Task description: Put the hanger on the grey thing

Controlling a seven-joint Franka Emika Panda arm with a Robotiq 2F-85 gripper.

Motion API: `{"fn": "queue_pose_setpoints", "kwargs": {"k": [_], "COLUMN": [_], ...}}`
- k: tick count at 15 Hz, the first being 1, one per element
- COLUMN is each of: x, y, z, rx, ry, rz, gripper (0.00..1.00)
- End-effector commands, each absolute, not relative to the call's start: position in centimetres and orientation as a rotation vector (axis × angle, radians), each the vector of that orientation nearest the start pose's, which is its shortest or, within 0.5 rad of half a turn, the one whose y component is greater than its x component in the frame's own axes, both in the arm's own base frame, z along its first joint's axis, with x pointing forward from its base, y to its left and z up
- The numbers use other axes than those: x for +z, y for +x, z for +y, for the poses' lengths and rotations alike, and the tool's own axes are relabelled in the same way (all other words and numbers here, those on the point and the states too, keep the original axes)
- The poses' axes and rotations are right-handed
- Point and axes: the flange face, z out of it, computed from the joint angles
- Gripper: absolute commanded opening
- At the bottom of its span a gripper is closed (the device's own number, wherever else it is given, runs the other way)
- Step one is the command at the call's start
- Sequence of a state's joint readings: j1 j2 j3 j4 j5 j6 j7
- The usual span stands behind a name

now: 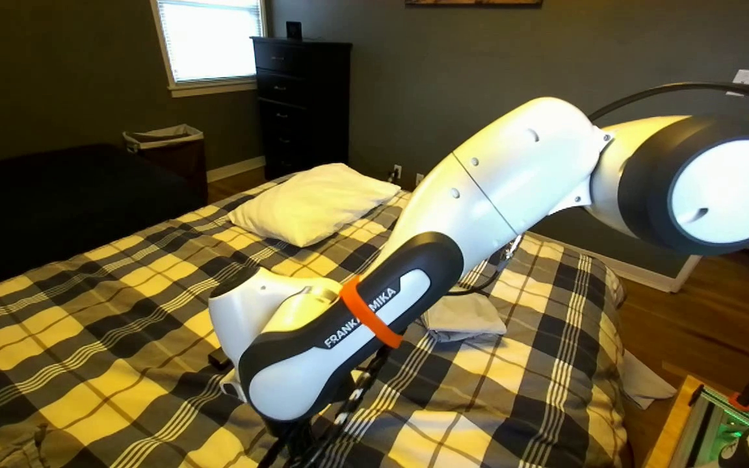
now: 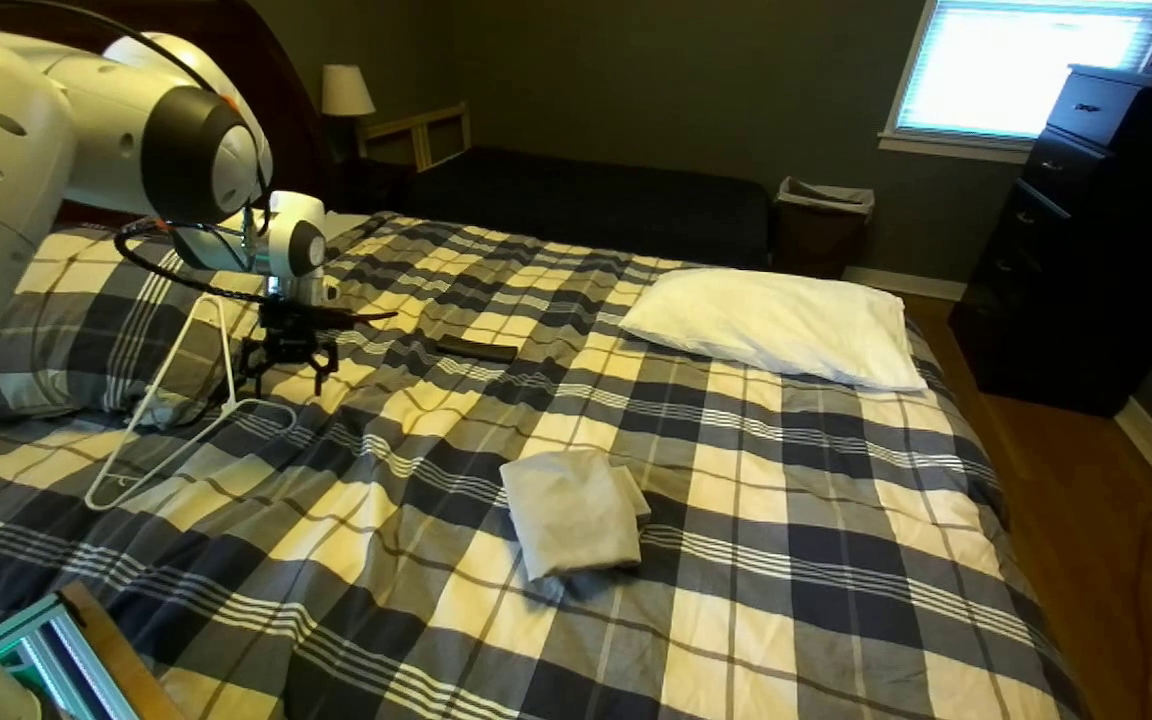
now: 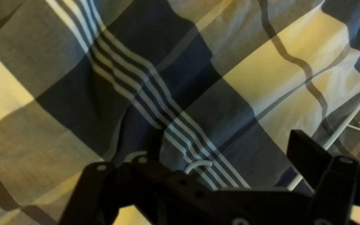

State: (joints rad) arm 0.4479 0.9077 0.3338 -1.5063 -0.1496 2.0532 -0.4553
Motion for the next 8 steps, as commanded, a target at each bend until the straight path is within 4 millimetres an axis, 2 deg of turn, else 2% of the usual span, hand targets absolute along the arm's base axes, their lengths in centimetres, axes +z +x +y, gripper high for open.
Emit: {"fn": "queue_pose_setpoints", "kwargs": {"k": [1, 4, 7, 8], "x": [9.3, 7.9, 6.9, 6.5], "y": [49.4, 48.2, 47.5, 47.6], "z": [49.3, 52.7, 54.4, 54.8], "rx": [0.397, 0.317, 0.272, 0.243], "ry": [-2.308, -2.166, -2.021, -1.964], "rz": [-2.004, -2.196, -2.398, -2.454], "gripper": [1.00, 1.00, 1.00, 0.94]}}
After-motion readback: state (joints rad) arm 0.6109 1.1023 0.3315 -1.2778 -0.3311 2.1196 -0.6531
